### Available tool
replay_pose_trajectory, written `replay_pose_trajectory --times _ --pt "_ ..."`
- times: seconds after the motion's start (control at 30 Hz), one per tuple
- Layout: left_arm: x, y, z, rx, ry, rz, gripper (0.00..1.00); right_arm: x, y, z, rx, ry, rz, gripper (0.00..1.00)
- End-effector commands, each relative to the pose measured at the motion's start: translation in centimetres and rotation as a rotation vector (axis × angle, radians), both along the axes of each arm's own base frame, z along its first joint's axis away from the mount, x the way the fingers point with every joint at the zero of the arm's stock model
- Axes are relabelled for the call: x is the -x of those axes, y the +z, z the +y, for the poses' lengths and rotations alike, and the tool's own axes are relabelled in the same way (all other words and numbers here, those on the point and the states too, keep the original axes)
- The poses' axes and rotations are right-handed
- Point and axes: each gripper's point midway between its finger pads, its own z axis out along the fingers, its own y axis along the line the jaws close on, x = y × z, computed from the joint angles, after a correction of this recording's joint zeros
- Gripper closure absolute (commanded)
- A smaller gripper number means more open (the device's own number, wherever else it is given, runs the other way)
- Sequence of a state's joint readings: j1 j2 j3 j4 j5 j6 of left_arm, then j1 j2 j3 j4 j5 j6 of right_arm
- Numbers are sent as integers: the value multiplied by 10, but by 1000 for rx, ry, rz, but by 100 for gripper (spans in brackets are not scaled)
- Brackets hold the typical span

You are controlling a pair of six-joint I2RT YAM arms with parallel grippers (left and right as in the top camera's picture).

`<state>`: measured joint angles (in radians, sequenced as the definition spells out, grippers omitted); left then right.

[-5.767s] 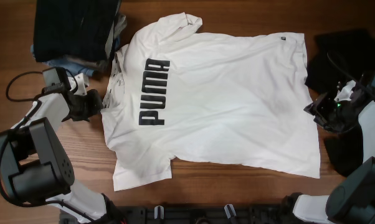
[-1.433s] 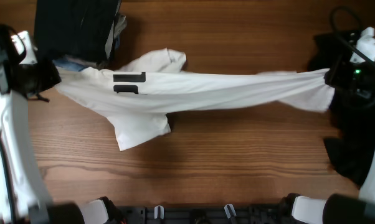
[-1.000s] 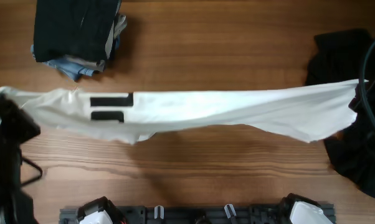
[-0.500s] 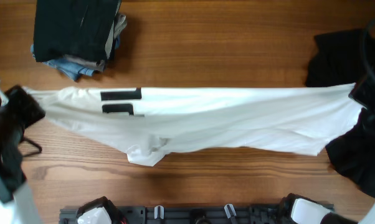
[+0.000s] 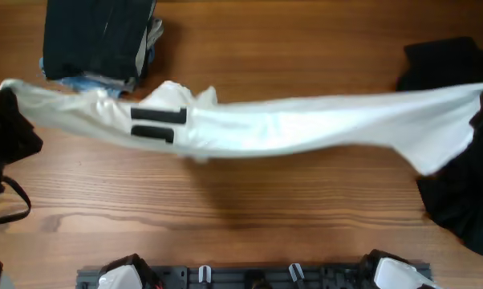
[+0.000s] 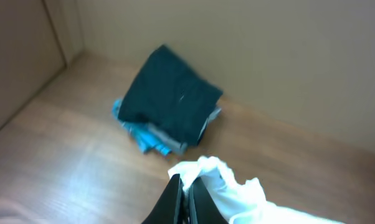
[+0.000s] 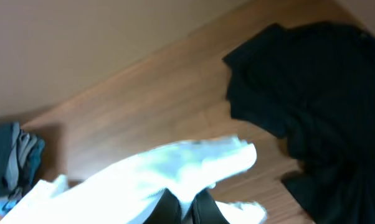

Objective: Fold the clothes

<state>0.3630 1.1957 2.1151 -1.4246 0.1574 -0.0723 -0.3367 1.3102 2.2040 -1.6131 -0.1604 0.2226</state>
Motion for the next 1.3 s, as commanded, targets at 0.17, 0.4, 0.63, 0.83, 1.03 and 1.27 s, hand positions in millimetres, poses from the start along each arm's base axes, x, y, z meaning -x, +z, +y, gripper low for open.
replay_pose_trajectory --times 0.17,0.4,0.63,0.83,1.03,1.27 --pt "10 5 17 -63 94 -1 96 20 19 0 14 -57 -76 95" --pt "-88 -42 -6 147 -209 118 96 -84 -27 -16 -49 85 53 96" --pt "-139 -53 -6 108 -302 100 96 -123 -15 -18 -15 167 -48 96" --pt "-75 -11 -6 -4 -192 29 96 -50 19 3 19 141 -93 96" --pt "-1 21 5 -134 -8 -49 96 10 28 8 24 26 -100 96" --pt "-33 -10 -6 -27 -114 56 96 -15 2 -8 -5 -23 3 88"
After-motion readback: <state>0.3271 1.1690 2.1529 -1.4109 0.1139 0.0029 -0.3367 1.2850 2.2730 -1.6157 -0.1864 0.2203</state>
